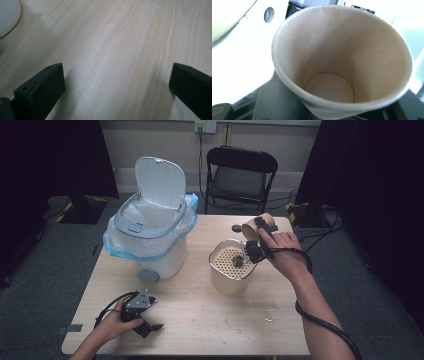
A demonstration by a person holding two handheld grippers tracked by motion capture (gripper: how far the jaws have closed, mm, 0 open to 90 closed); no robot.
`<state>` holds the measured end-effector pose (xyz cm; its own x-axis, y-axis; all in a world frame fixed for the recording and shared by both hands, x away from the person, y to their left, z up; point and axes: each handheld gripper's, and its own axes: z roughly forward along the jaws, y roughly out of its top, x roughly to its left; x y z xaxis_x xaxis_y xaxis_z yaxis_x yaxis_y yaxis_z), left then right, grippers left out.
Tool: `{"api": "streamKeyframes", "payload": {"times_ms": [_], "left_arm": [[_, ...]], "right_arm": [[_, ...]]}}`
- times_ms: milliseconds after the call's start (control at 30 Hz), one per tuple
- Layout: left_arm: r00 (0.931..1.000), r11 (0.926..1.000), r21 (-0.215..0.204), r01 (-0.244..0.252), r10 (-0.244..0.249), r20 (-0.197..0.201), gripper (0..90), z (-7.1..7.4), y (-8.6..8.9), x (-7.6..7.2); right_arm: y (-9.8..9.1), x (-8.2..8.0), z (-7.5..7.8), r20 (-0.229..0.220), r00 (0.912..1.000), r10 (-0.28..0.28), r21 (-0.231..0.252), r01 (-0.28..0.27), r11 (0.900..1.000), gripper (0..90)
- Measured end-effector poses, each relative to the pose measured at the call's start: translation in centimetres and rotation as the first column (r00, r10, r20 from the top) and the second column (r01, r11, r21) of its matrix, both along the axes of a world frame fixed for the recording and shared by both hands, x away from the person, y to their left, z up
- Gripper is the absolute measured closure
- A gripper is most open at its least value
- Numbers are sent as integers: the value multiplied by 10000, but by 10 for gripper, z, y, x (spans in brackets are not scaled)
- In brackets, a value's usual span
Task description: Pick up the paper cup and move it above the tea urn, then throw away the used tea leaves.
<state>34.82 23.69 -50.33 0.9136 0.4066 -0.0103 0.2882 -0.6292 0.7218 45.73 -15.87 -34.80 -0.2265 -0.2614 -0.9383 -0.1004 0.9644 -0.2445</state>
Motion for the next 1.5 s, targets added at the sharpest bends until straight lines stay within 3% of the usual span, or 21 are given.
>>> {"api": "streamKeyframes", "payload": {"times_ms": [33, 67, 100, 133, 200, 233, 400, 433, 500, 600, 633, 667, 700, 733, 833, 1100, 1267, 1333, 1367, 1467, 1500], "left_arm": [[10000, 10000, 5, -2, 2, 0, 0, 0, 0, 0], [10000, 10000, 5, -2, 2, 0, 0, 0, 0, 0], [10000, 10000, 8, 1, -1, -2, 0, 0, 0, 0], [10000, 10000, 8, 1, -1, -2, 0, 0, 0, 0], [10000, 10000, 4, -6, 6, 1, 0, 0, 0, 0], [10000, 10000, 5, -2, 2, -1, 0, 0, 0, 0], [10000, 10000, 1, -4, 4, -2, 0, 0, 0, 0], [10000, 10000, 1, -7, 7, -2, 0, 0, 0, 0], [10000, 10000, 1, -4, 4, -3, 0, 0, 0, 0], [10000, 10000, -1, 2, -2, 2, 0, 0, 0, 0], [10000, 10000, -3, -1, 1, 2, 0, 0, 0, 0], [10000, 10000, -3, -1, 1, 2, 0, 0, 0, 0], [10000, 10000, 3, 0, 0, -1, 0, 0, 0, 0], [10000, 10000, 3, 0, 0, -1, 0, 0, 0, 0], [10000, 10000, 5, -5, 5, -4, 0, 0, 0, 0], [10000, 10000, 5, -4, 4, 0, 0, 0, 0, 0], [10000, 10000, -37, -34, 34, -8, 0, 0, 0, 0], [10000, 10000, -36, -35, 35, -13, 0, 0, 0, 0], [10000, 10000, -26, -41, 41, -19, 0, 0, 0, 0], [10000, 10000, -34, -35, 35, -13, 0, 0, 0, 0], [10000, 10000, -25, -41, 41, -17, 0, 0, 0, 0]], "right_arm": [[-2, 2, 4, -614, 9981, -102, 946, 160, 9954, 405], [-2, 2, 4, -614, 9981, -102, 946, 160, 9954, 405], [-3, 4, 8, -1193, 9925, -278, 1787, 490, 9827, 405], [-3, 4, 8, -1193, 9925, -278, 1787, 490, 9827, 405], [-5, 5, 13, -1389, 9899, -268, 2496, 612, 9664, 405], [-5, 7, 16, -1749, 9843, -238, 3139, 786, 9462, 405], [-3, 9, 16, -2268, 9727, -490, 3526, 1289, 9268, 404], [-2, 10, 17, -2459, 9680, -506, 3803, 1444, 9135, 403], [-2, 11, 17, -2506, 9670, -455, 3873, 1432, 9108, 403], [-3, 12, 17, -2924, 9547, -545, 4409, 1852, 8782, 404], [-5, 14, 17, -3226, 9449, -549, 4832, 2143, 8489, 404], [-5, 14, 17, -3226, 9449, -549, 4832, 2143, 8489, 404], [-8, 16, 19, -3497, 9356, -493, 5268, 2399, 8155, 403], [-8, 16, 19, -3497, 9356, -493, 5268, 2399, 8155, 403], [-11, 18, 21, -3733, 9265, -467, 5745, 2704, 7725, 403], [-13, 19, 21, -3927, 9186, -445, 5734, 2824, 7691, 401], [-14, 20, 20, -4091, 9120, -284, 6088, 2960, 7360, 401], [-15, 21, 20, -4084, 9125, -223, 6082, 2903, 7388, 401], [-15, 20, 20, -4202, 9071, -240, 6207, 3066, 7217, 401], [-16, 20, 20, -4224, 9063, -129, 6261, 3020, 7189, 400], [-17, 20, 20, -4405, 8977, -109, 6414, 3232, 6958, 400]]}}
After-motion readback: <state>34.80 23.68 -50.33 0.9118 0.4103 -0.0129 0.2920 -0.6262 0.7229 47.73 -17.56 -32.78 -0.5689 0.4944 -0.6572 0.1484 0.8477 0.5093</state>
